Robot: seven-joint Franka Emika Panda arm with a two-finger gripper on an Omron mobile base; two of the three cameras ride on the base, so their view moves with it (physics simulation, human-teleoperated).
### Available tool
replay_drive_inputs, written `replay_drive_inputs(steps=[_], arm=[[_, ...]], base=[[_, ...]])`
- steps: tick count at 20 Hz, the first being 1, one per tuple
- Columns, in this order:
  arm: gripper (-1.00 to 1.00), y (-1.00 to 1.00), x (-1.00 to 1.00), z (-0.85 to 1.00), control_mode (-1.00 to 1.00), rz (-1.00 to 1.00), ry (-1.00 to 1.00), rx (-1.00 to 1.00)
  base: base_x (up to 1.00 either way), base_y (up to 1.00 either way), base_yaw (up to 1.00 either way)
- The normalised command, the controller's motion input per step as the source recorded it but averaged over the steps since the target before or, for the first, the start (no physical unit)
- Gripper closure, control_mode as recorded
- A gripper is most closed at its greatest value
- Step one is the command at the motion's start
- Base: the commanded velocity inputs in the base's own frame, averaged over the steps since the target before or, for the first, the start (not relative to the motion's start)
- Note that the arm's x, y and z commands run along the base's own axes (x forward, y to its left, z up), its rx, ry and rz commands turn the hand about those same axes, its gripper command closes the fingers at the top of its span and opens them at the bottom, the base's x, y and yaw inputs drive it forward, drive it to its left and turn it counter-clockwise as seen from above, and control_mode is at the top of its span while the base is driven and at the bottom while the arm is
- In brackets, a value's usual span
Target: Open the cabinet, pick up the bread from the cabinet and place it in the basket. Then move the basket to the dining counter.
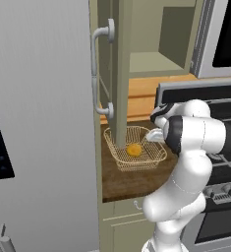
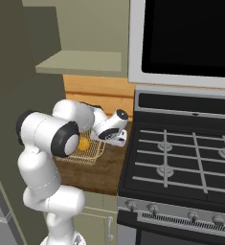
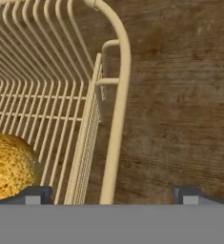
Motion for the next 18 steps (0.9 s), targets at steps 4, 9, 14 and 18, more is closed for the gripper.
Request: replay_drive_inputs(steps=[4,9,14,18], arm=[[-1.00,0.35,-0.05,0.00,-1.00,0.02,0.06,0.00],[1.00,0.53,0.00,-0.18,-1.00,0.05,0.01,0.00],[1.00,0.07,0.00,-0.14,-1.00,0.01,0.00,0.00],[1.00,0.00,0.00,0.00,-1.00,0.00,0.00,0.00]], base=[[0.00,0.00,0.00],[0.00,0.00,0.00],[0.00,0.00,0.00],[0.00,0.00,0.00]])
